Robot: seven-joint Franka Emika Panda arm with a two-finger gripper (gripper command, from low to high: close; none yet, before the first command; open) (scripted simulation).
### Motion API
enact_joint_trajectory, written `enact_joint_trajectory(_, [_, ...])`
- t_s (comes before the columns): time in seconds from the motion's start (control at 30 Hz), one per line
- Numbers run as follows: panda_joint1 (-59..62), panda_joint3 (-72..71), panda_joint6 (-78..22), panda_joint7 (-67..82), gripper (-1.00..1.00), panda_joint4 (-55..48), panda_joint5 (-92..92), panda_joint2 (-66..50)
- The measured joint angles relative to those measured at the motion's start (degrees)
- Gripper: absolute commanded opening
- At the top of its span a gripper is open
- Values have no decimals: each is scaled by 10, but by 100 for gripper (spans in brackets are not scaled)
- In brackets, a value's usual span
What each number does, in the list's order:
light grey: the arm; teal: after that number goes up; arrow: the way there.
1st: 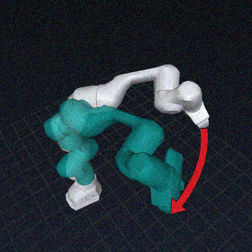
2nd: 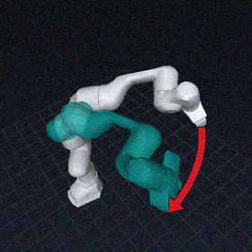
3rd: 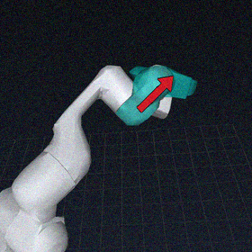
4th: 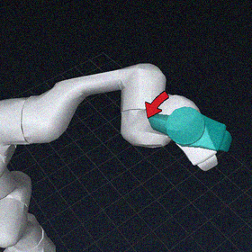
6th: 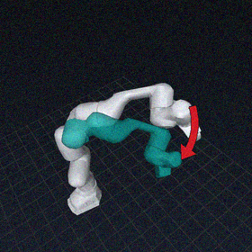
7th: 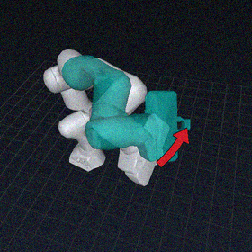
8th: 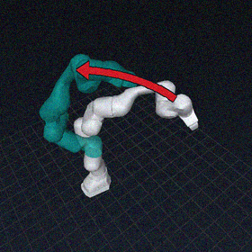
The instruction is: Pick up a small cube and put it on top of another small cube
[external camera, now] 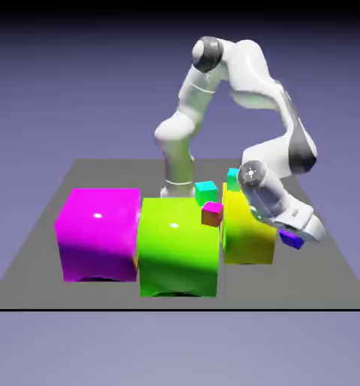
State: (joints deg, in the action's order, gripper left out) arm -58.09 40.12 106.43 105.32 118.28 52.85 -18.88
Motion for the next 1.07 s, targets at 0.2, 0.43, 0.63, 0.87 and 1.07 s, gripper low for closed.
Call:
enact_joint_trajectory(0.2, [118,-107,-14,92,-100,64,-129,125])
enact_joint_trajectory(0.43, [255,-232,-31,200,-100,139,-280,270])
enact_joint_trajectory(0.63, [372,-339,-45,293,-100,203,-410,395])
enact_joint_trajectory(0.87, [483,-441,-26,362,-100,277,-520,506])
enact_joint_trajectory(1.07, [483,-442,48,361,100,340,-518,494])
